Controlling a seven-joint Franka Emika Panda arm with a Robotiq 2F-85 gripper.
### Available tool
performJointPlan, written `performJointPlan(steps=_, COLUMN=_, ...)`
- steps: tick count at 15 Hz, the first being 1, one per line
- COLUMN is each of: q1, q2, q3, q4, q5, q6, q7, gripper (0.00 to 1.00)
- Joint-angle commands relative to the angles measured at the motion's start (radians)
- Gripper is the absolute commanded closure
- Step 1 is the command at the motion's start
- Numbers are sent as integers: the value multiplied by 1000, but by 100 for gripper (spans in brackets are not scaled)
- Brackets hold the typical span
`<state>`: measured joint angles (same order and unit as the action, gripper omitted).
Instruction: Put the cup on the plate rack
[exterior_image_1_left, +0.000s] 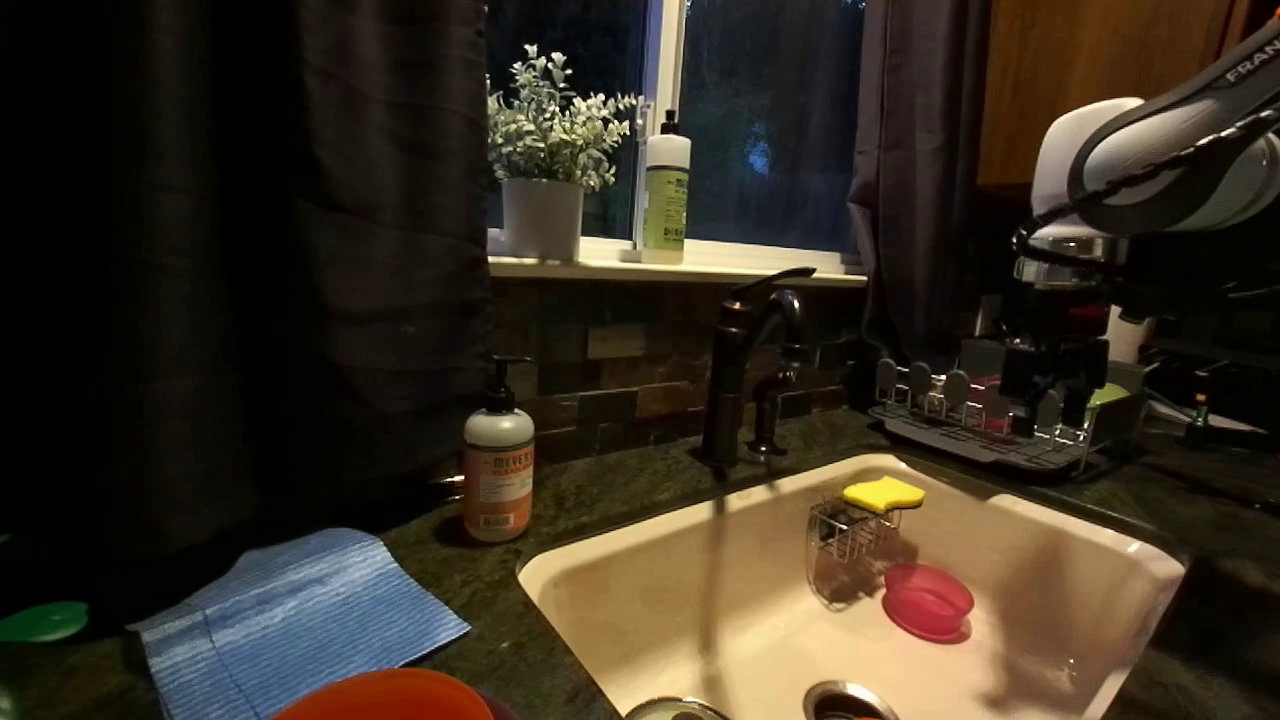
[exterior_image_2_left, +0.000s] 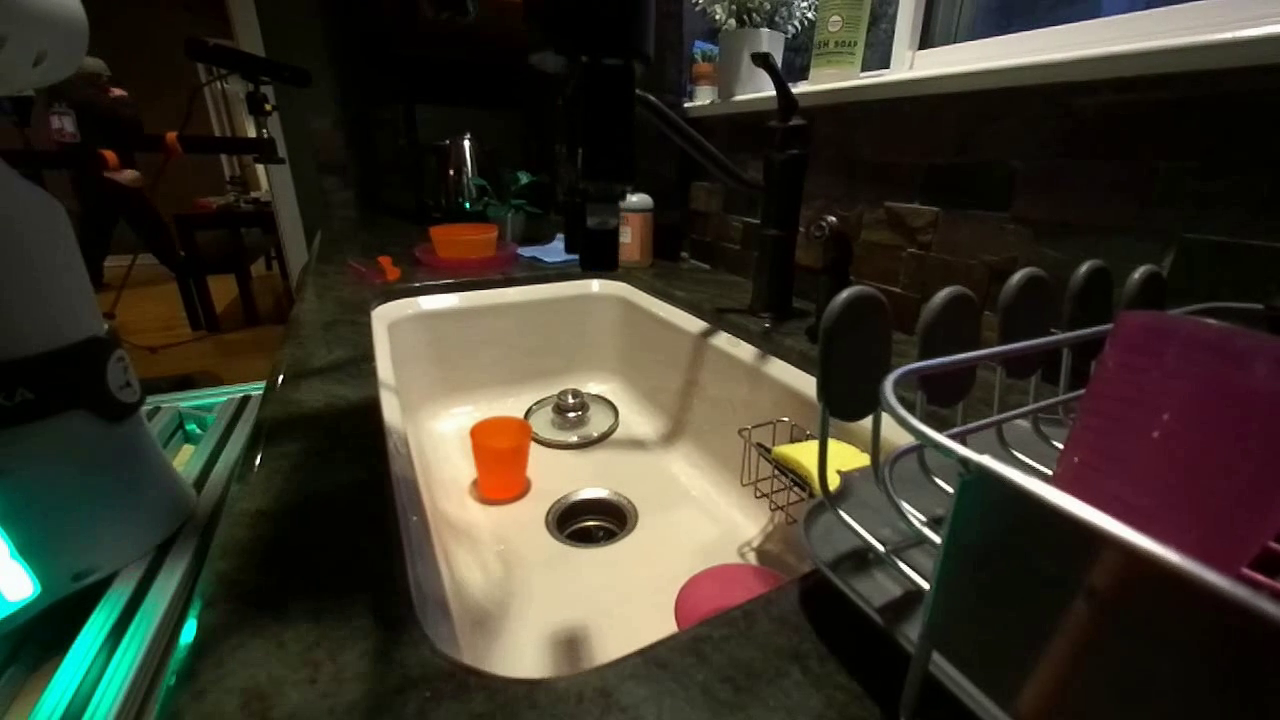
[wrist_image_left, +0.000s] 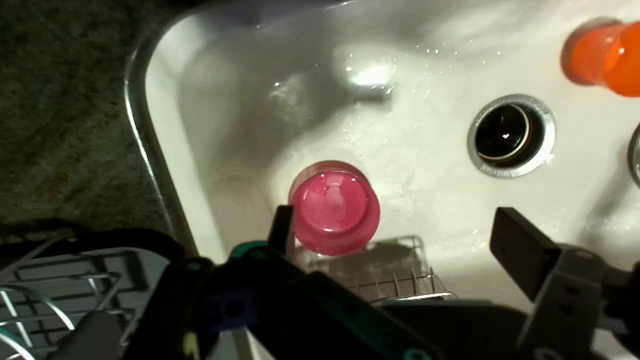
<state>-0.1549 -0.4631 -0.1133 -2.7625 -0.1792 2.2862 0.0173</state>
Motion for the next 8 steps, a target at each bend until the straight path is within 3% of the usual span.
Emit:
performJointPlan(steps=1, q1=36, q2=80, q3=22, q4=-14, q5=-29, q6=150, q7=-87, gripper=0)
performJointPlan(steps=3, q1=53, q2=104, q3=23, q4=-12, q5=-12, q6=218, q7=-117, gripper=0)
performJointPlan(steps=4, q1=36, q2=68, q3=28, q4=-10, q5=-6, q6=161, q7=-85, gripper=0)
performJointPlan(steps=8, q1=47, q2=103, q3=30, q4=-4, q5=-7, q6=200, q7=-103, gripper=0)
